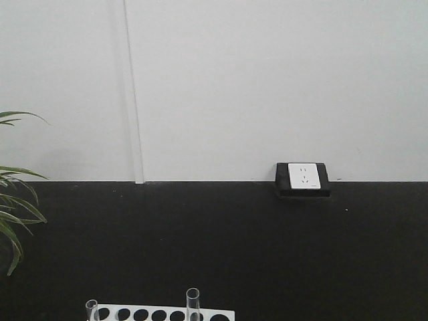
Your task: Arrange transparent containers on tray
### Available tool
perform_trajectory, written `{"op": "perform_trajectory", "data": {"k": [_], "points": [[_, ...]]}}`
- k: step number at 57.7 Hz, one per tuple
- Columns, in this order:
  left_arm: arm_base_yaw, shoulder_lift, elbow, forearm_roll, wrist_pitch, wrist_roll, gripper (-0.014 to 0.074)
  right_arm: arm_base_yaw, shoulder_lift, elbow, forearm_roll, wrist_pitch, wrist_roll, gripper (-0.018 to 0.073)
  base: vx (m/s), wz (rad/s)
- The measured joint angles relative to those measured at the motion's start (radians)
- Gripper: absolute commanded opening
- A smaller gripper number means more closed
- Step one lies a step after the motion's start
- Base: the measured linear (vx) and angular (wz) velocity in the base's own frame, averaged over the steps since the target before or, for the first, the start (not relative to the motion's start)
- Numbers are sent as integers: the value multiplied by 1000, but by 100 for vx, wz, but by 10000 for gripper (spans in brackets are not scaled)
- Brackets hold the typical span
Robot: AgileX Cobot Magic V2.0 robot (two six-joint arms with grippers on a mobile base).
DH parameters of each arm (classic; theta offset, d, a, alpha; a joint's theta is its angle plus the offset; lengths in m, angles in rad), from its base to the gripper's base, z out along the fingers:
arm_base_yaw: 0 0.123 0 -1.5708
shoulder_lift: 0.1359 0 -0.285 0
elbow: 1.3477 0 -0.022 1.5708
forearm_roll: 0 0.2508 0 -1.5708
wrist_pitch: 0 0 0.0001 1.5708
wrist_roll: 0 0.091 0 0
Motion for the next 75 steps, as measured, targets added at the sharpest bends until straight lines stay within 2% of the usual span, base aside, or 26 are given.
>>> {"op": "perform_trajectory", "data": {"k": [24,49,61,70,75], "points": [[0,0,0,0,0,0,-7,0,0,0,0,-14,0,-11,0,0],[0,0,0,0,-65,0,-7,0,0,0,-3,-139,0,-11,0,0],[0,0,0,-8,-142,-15,-7,0,0,0,-4,-168,0,-11,0,0],[0,0,2,-21,-339,-36,-7,0,0,0,-4,-214,0,-11,0,0],[0,0,-1,-22,-389,-54,-7,0,0,-19,-4,-200,0,-11,0,0]]}}
